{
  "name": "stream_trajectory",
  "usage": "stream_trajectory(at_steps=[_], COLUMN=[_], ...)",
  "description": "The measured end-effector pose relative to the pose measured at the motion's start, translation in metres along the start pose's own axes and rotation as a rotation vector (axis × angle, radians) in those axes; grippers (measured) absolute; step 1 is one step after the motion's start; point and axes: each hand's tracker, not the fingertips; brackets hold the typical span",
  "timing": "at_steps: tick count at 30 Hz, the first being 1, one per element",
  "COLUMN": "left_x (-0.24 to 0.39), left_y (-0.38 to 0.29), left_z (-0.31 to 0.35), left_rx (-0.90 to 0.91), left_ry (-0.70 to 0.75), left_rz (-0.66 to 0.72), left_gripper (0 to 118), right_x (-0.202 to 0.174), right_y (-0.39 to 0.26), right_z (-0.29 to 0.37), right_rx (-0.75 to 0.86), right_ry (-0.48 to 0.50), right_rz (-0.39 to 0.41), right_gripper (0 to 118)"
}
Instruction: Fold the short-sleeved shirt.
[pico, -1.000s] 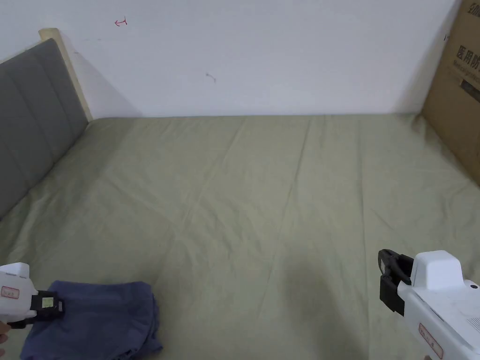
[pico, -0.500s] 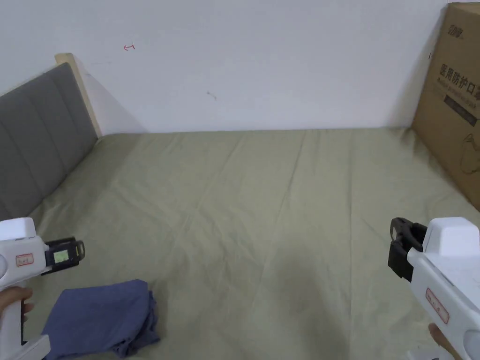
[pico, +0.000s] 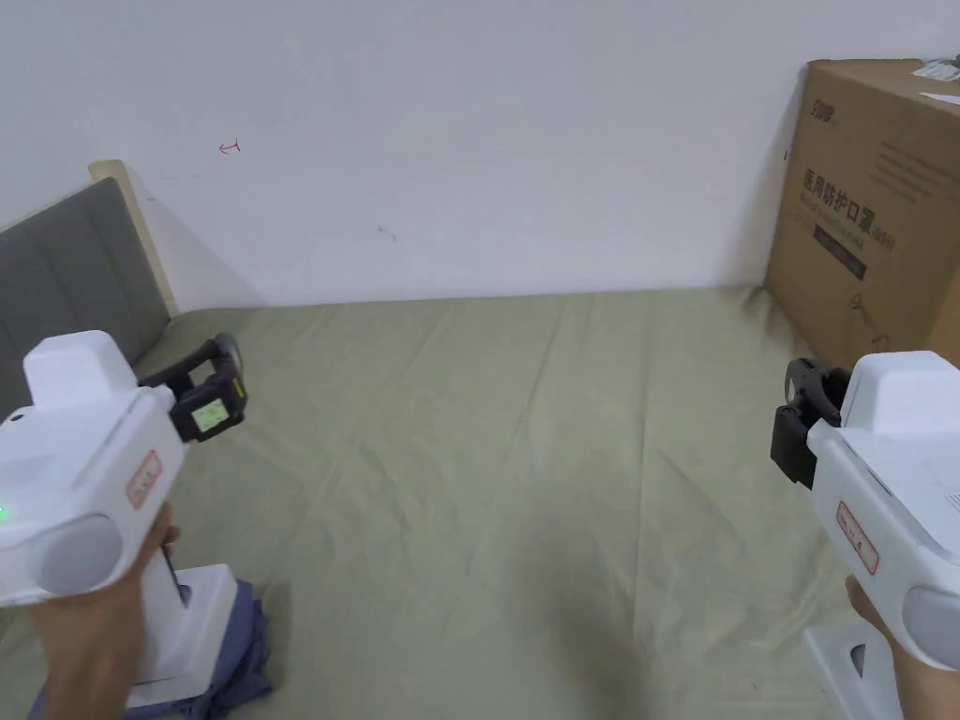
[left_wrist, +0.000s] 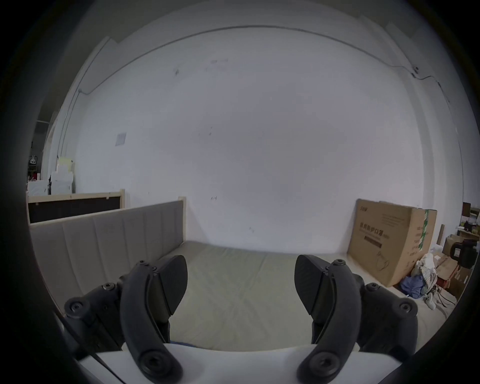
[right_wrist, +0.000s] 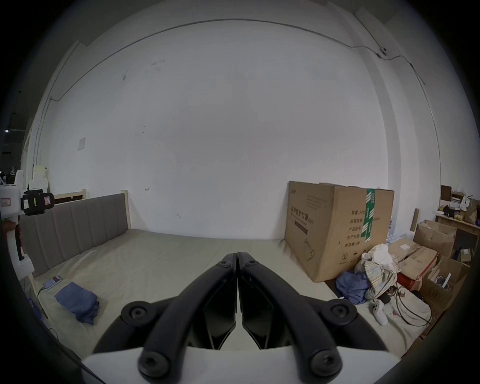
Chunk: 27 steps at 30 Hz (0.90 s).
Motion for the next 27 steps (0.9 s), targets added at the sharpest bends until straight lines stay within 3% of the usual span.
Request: stream_trajectory(at_steps=[2,4,6,9,27], left_x=[0.021,0.03,0.041,0.057,0.074], left_y=[-0.006,-0.019,-0.028,-0.042,-0.062], left_z=[0.01,0.009,0.016,0.018,0.022], left_rx=[0.037,0.043,0.06,0.042,-0.005], left_ry=[-0.012,-0.018,-0.086,-0.144,-0.171], left_rz=[-0.047,-0.048,-0.054,-0.094,-0.111], left_gripper=[71,41,2,0,0], right_x=[0.004,0.006,0.008,0.008,0.007], right_y=[0.0,0.0,-0.001,-0.004,-0.01], right_z=[0.005,0.01,0.013,0.016,0.021], right_rx=[0.011,0.021,0.026,0.032,0.026], right_ry=[-0.007,-0.017,-0.026,-0.039,-0.044], right_rz=[0.001,0.003,0.009,0.018,0.013], right_gripper=[0,0,0,0,0])
